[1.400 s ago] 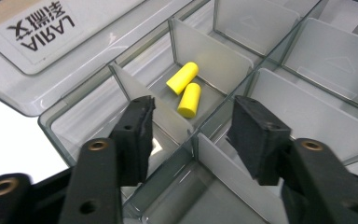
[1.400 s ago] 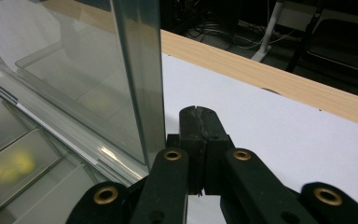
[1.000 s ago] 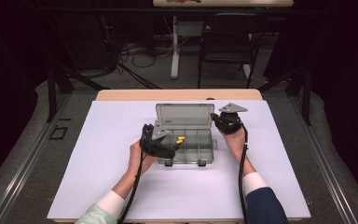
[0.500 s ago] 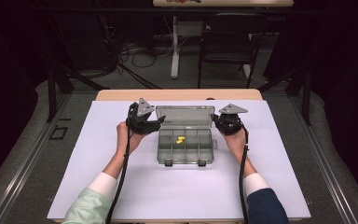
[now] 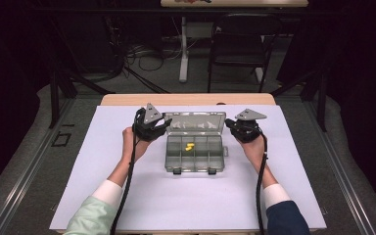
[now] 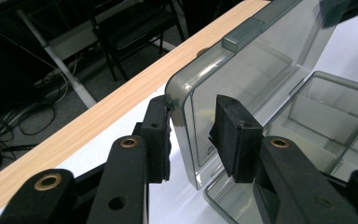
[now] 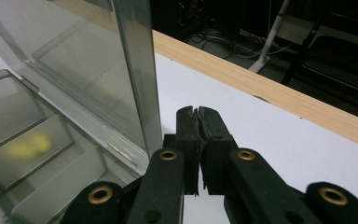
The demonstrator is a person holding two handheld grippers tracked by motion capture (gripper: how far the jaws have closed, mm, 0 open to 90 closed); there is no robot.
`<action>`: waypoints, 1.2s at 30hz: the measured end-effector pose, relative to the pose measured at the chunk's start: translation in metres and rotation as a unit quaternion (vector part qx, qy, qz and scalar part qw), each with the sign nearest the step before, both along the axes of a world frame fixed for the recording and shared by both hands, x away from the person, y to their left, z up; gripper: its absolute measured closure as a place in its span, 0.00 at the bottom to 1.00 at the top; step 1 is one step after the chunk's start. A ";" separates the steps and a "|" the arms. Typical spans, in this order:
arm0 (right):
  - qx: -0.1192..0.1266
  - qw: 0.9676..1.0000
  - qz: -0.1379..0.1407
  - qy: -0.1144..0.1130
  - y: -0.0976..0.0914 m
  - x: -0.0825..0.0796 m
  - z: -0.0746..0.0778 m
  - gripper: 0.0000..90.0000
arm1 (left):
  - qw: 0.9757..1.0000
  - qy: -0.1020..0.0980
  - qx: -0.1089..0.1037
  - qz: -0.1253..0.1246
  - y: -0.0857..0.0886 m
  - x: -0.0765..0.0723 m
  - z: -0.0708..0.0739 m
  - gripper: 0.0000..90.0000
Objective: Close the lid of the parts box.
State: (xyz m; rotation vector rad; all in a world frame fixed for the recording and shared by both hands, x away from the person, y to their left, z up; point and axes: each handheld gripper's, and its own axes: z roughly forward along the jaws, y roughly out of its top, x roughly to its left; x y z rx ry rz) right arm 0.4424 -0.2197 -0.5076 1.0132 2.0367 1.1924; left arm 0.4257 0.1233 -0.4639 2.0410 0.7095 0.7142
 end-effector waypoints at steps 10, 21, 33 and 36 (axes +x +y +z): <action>0.015 0.999 0.039 0.003 -0.012 -0.026 0.024 0.71 | 1.000 -0.011 0.005 -0.011 0.003 -0.005 -0.002 0.77; -0.018 0.998 0.067 0.001 0.014 -0.028 0.043 0.77 | 0.999 -0.011 0.008 -0.033 0.007 -0.014 -0.003 0.78; -0.042 0.996 0.071 -0.021 0.015 -0.049 0.039 0.82 | 0.998 0.000 -0.004 -0.057 0.004 -0.030 0.001 0.48; -0.042 0.996 0.074 -0.022 0.014 -0.052 0.038 0.82 | 0.996 0.004 -0.014 -0.087 0.004 -0.040 0.009 0.39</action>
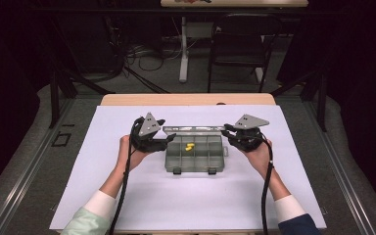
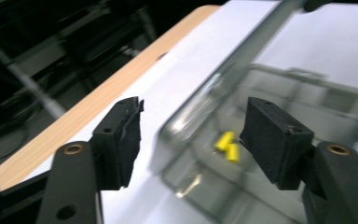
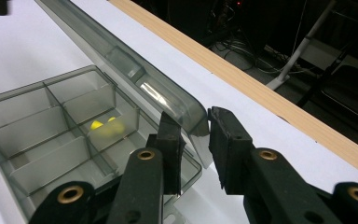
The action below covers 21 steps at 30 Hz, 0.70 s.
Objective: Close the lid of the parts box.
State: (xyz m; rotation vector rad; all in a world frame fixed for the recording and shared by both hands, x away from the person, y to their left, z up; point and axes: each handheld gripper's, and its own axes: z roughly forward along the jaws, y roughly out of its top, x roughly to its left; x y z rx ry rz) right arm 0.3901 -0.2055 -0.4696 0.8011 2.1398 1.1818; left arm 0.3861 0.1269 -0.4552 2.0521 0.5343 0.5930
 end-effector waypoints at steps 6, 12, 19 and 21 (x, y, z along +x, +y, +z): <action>-0.004 1.000 0.004 0.000 -0.001 -0.007 -0.003 0.81 | 0.999 0.002 -0.045 0.008 0.007 -0.004 0.016 0.68; -0.004 1.000 0.012 0.009 -0.004 -0.013 -0.007 0.79 | 0.999 0.034 -0.035 0.020 0.008 0.004 0.009 0.89; 0.016 0.997 0.047 0.064 -0.007 -0.025 -0.010 0.48 | 0.998 0.054 -0.026 0.008 0.006 -0.002 -0.007 0.92; 0.024 0.995 0.060 0.070 -0.007 -0.030 -0.010 0.46 | 0.998 0.057 -0.024 0.004 0.006 -0.005 -0.012 0.92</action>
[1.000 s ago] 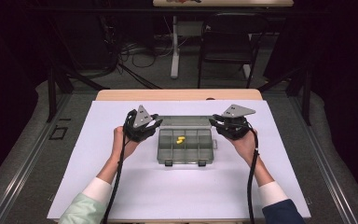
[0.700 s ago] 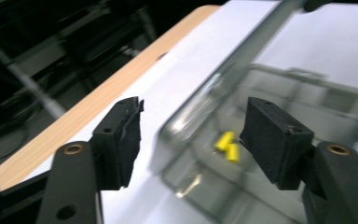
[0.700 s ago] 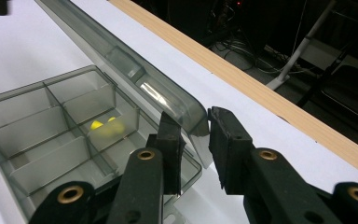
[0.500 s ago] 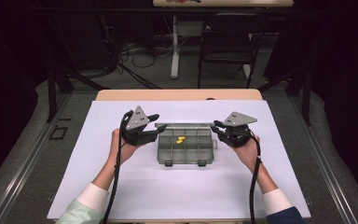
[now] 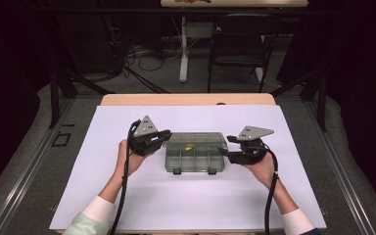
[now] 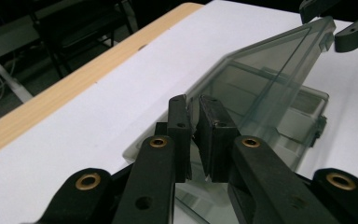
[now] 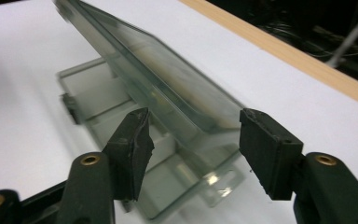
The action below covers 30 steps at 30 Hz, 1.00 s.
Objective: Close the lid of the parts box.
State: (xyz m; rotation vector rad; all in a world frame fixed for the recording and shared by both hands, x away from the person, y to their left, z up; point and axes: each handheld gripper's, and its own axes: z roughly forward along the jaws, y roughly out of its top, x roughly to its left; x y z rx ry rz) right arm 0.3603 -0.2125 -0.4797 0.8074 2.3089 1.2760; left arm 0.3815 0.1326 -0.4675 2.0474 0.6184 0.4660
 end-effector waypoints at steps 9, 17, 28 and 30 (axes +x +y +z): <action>0.003 1.000 -0.005 -0.007 0.007 -0.010 -0.006 0.86 | 1.000 0.013 0.015 -0.010 -0.001 -0.011 -0.024 0.92; -0.031 0.999 -0.013 0.004 0.017 -0.010 -0.023 1.00 | 0.999 0.034 0.035 -0.016 -0.002 -0.013 -0.040 0.96; -0.055 0.998 -0.017 0.025 0.020 -0.007 -0.039 1.00 | 0.997 0.054 0.047 -0.022 -0.005 -0.013 -0.056 0.97; -0.059 0.998 -0.014 0.030 0.021 -0.006 -0.041 1.00 | 0.997 0.057 0.049 -0.023 -0.005 -0.013 -0.057 0.97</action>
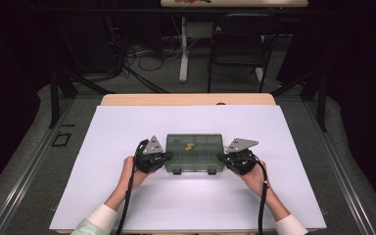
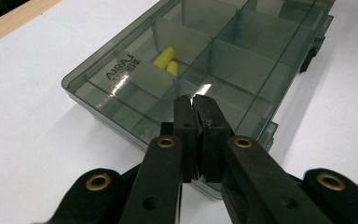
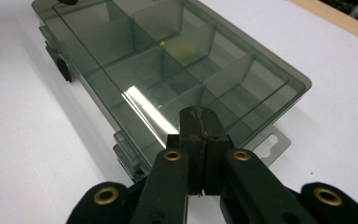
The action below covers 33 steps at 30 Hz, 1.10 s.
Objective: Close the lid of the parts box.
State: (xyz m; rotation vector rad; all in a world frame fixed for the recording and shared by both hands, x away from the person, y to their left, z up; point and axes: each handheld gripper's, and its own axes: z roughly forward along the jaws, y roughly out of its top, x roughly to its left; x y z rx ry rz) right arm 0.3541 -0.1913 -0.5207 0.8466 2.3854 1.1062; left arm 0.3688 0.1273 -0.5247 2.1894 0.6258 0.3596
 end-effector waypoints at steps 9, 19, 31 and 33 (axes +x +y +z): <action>0.027 1.000 -0.004 0.014 -0.003 0.002 -0.006 1.00 | 1.000 0.018 -0.007 -0.006 0.002 0.001 -0.001 0.99; 0.034 0.999 -0.012 0.019 -0.003 -0.001 0.000 0.57 | 0.999 0.037 0.003 -0.001 0.003 -0.002 0.005 0.52; 0.033 0.999 -0.020 0.022 -0.014 -0.011 0.008 0.23 | 0.999 0.022 0.018 0.024 0.014 -0.020 0.010 0.20; 0.031 0.999 -0.020 0.023 -0.015 -0.014 0.009 0.19 | 0.999 0.020 0.021 0.029 0.017 -0.022 0.010 0.18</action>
